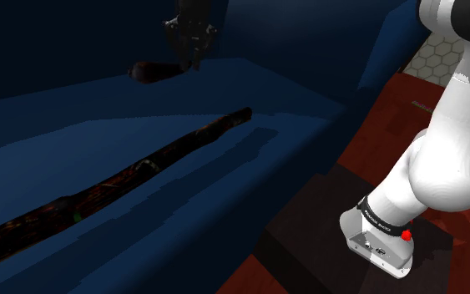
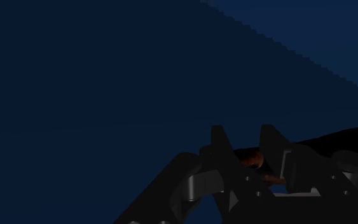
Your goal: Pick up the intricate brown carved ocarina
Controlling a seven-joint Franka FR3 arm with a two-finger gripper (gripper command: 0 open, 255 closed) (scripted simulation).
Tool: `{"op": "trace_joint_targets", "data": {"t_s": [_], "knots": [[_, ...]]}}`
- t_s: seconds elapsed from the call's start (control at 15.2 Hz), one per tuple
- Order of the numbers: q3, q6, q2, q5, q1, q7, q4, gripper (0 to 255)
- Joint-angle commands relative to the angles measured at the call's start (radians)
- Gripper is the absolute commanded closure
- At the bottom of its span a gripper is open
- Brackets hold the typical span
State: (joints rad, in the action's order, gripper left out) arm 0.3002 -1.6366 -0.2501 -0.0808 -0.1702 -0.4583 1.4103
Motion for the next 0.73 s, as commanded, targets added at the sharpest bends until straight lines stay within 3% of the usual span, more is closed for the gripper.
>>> {"op": "trace_joint_targets", "data": {"t_s": [0.0,0.66], "knots": [[0.000,0.030,-0.001,0.000,0.000,-0.002,-0.031,255],[0.003,0.158,-0.042,0.013,-0.012,-0.023,-0.200,255]]}}
